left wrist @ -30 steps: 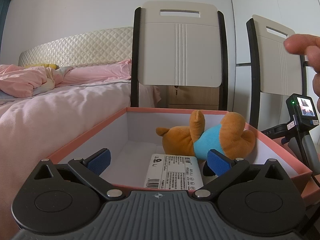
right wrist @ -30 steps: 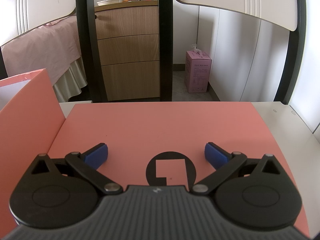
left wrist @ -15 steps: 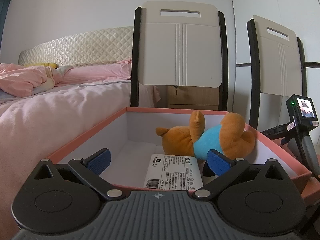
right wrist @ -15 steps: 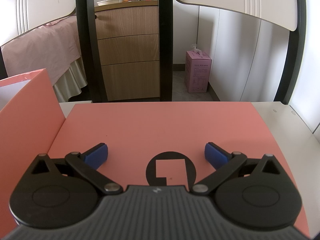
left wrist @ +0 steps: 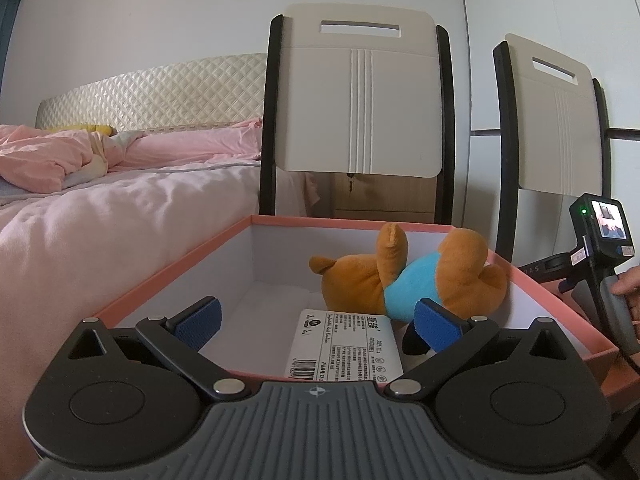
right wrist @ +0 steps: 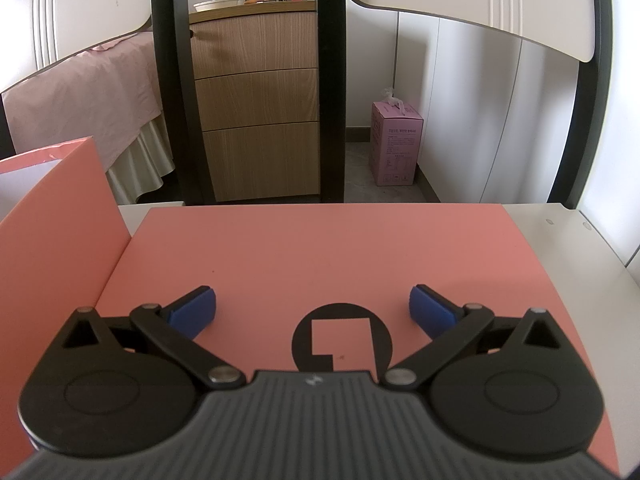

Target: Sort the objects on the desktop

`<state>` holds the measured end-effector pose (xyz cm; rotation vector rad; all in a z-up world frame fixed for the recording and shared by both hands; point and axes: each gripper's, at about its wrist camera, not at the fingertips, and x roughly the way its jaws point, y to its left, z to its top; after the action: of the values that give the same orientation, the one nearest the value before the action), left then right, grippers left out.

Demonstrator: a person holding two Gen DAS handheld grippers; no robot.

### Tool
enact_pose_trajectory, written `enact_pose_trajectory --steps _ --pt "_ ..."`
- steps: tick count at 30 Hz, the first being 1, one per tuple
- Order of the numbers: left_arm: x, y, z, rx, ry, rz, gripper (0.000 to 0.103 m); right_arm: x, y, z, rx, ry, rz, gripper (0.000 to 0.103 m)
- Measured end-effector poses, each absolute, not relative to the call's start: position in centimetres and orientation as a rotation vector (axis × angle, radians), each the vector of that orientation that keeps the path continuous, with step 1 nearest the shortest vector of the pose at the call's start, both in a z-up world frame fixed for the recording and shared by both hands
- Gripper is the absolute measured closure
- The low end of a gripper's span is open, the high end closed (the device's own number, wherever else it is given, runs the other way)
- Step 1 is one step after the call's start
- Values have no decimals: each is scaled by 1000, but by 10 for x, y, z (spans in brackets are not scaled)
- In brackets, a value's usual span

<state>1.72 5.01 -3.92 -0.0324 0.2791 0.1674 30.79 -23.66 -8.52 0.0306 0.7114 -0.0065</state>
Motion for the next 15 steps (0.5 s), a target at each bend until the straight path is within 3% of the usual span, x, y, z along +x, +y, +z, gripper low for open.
enact_pose_trajectory --steps 15 --pt "16 52 -38 -45 275 153 0 309 -239 -85 33 711 -8 0"
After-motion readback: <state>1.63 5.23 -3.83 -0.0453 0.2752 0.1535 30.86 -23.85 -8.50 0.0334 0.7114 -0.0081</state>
